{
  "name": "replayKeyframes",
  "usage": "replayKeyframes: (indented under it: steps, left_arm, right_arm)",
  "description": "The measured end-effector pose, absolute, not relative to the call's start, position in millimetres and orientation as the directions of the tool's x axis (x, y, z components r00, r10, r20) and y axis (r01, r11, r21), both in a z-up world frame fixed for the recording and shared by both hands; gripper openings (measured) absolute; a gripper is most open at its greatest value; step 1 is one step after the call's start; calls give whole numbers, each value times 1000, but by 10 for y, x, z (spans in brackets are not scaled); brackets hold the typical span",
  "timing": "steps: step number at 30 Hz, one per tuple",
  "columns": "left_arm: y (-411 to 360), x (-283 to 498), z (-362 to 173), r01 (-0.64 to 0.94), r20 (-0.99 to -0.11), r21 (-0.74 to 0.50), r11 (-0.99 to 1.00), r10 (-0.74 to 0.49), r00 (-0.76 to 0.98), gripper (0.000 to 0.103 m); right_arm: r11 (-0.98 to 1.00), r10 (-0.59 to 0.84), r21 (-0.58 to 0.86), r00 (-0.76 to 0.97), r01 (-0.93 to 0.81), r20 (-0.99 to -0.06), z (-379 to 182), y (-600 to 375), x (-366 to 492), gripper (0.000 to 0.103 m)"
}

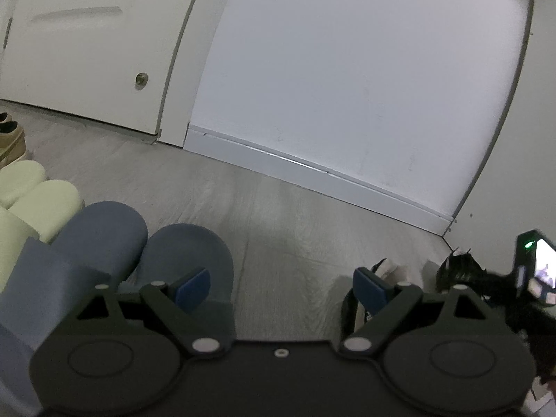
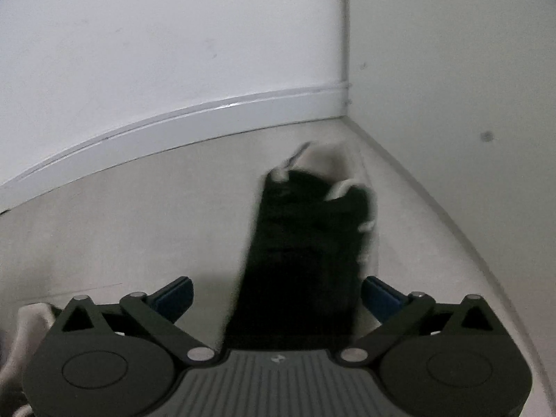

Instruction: Organize scattered shoes

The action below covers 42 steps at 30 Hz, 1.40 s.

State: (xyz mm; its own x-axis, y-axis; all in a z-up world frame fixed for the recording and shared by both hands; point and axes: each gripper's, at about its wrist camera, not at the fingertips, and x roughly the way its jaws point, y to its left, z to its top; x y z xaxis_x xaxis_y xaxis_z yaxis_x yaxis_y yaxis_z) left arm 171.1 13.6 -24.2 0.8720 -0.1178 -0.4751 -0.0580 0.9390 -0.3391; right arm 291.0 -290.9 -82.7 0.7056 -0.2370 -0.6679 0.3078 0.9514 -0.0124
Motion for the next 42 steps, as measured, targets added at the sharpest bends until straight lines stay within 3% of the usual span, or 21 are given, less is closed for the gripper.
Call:
replayKeyframes:
  steps: [5, 13, 29, 34, 38, 42]
  left_arm:
    - [136, 1709, -245, -60, -469, -344, 937, -117, 875, 90]
    - [127, 1668, -240, -65, -457, -345, 936, -106, 883, 90]
    - [213, 1309, -125, -106, -384, -391, 915, -57, 922, 90]
    - [247, 1175, -26, -134, -402, -400, 907, -42, 915, 90]
    - [172, 1060, 87, -141, -426, -302, 943, -1, 905, 95]
    - [138, 1136, 21, -151, -471, -279, 948, 2, 882, 95]
  right_arm:
    - [938, -340, -196, 634, 287, -695, -1128, -2824, 3041, 102]
    - [958, -286, -209, 632, 194, -720, -1076, -2763, 2908, 95]
    - [950, -88, -251, 610, -187, -787, -1111, -1940, 1728, 95]
    - [973, -47, -173, 600, -154, -798, -1020, -2030, 1681, 96]
    - [996, 18, -47, 698, -74, -716, -742, -2178, 1523, 97]
    - [998, 27, 63, 726, 22, -687, -656, -2392, 1525, 100]
